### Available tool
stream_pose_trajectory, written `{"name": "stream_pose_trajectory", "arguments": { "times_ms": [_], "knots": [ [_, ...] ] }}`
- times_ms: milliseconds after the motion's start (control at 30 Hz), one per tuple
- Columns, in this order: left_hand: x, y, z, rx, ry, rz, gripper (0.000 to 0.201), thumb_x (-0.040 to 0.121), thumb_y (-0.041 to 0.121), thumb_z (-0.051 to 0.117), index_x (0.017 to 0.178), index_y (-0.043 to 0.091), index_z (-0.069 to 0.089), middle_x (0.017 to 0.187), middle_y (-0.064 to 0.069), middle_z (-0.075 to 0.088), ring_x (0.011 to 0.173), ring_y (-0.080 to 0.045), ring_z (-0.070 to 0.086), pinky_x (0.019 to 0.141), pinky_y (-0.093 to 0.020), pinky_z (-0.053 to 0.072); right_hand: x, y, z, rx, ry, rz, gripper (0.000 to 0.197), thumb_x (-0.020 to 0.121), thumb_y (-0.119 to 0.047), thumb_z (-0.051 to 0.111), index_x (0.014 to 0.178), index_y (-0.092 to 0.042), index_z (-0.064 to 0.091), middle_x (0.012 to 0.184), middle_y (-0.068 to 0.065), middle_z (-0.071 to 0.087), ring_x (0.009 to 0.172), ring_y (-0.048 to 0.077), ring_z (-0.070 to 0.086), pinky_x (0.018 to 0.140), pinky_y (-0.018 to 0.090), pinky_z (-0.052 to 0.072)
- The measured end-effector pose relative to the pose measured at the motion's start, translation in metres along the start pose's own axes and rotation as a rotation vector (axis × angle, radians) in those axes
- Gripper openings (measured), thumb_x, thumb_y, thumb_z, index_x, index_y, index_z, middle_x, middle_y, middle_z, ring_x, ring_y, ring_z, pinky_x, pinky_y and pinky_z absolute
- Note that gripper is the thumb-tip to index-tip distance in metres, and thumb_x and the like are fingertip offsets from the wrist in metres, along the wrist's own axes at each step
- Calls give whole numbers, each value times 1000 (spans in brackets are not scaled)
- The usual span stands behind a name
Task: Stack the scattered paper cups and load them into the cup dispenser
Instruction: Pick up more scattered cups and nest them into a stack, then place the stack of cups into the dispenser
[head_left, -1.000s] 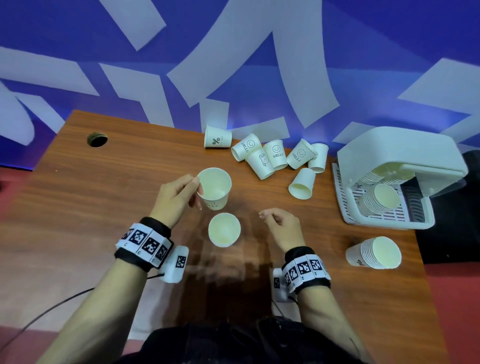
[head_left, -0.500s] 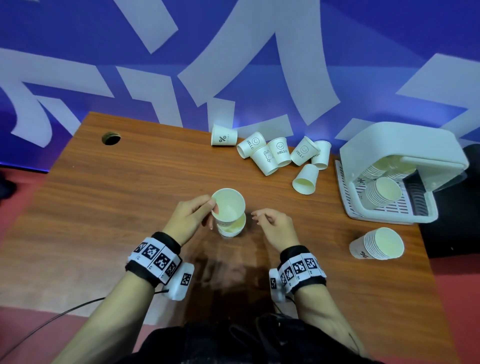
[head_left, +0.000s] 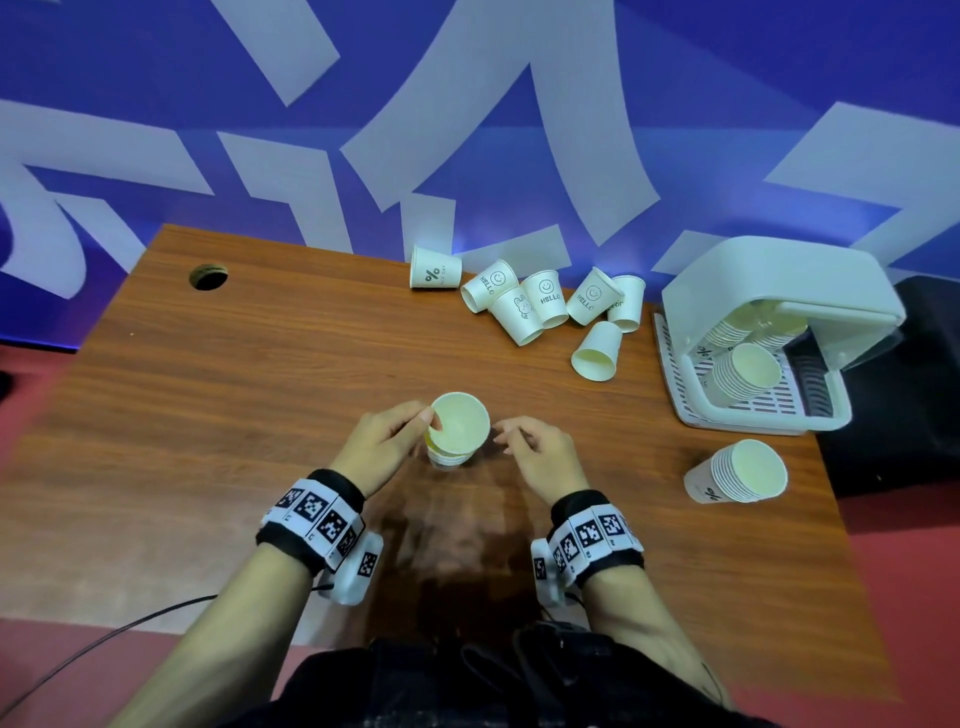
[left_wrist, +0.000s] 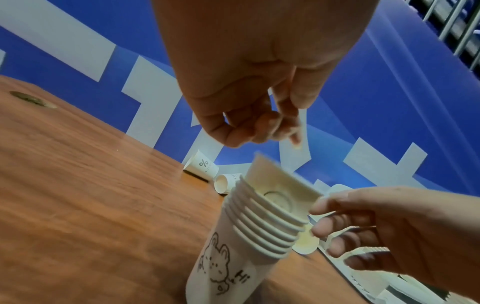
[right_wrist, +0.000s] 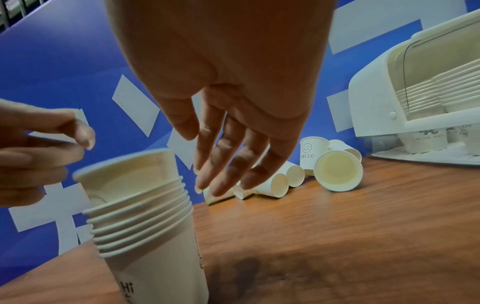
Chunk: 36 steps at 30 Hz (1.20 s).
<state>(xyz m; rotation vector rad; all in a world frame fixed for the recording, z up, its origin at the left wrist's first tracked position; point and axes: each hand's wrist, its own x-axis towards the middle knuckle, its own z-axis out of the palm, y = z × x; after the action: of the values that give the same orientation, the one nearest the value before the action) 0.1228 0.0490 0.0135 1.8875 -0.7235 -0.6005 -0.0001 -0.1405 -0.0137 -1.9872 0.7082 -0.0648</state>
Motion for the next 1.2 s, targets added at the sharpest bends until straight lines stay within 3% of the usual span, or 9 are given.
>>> {"name": "stream_pose_trajectory", "arguments": {
  "times_ms": [100,200,333,433,567,767,933,1067,1200],
  "knots": [
    [0,-5,2,-16,128,-27,24,97,22,45,89,13,66,66,21,58,63,4,51,65,-24,37,-2,-2,1,14,-5,31,24,97,-26,48,105,-24,70,86,-13,72,86,10,67,89,33,52],
    [5,-17,5,-21,223,-131,31,94,34,35,94,21,63,85,9,47,75,-16,50,78,-37,45,-5,-9,5,35,-41,67,28,98,-36,46,112,-24,66,91,-9,72,88,11,66,90,33,51],
    [12,-27,15,-27,136,-342,45,96,42,26,127,23,52,117,-9,43,101,-27,53,98,-52,45,-5,-17,19,-2,-162,166,46,98,-48,39,134,-22,52,102,2,71,88,21,69,88,34,54],
    [11,-20,25,-76,30,-387,44,99,41,26,133,21,47,131,-6,49,127,-27,43,108,-49,35,-3,-21,32,121,-274,341,46,97,-53,36,132,-26,48,99,6,72,85,27,71,86,38,55],
    [10,-8,31,-235,-15,-502,30,99,34,35,125,31,50,129,-8,57,124,-32,50,106,-49,39,0,-26,37,370,-302,499,43,98,-51,40,131,-24,45,96,8,70,81,23,67,86,38,54],
    [14,18,35,-277,-9,-432,31,98,20,43,126,21,54,118,1,56,108,-15,50,99,-35,37,-2,-27,16,431,-207,446,36,99,-42,43,125,-18,52,88,10,72,73,18,67,77,31,55],
    [27,43,55,-214,-41,-361,27,96,24,46,120,21,58,121,-2,58,112,-20,53,100,-38,39,-14,-20,-23,497,-115,396,28,99,-40,45,114,-20,57,85,12,74,71,18,68,71,25,54],
    [41,76,90,-242,-55,-278,27,96,18,45,118,11,60,110,-4,59,87,-11,55,68,-9,44,-24,-4,-72,551,-40,376,28,99,-41,45,111,-20,59,90,16,75,75,20,69,71,27,55],
    [55,103,126,-291,-90,-242,26,96,21,45,114,15,62,113,-5,59,83,-9,58,70,-16,48,-29,12,-121,593,52,386,24,98,-41,48,102,-21,60,83,14,75,69,20,68,65,25,53]
  ]
}}
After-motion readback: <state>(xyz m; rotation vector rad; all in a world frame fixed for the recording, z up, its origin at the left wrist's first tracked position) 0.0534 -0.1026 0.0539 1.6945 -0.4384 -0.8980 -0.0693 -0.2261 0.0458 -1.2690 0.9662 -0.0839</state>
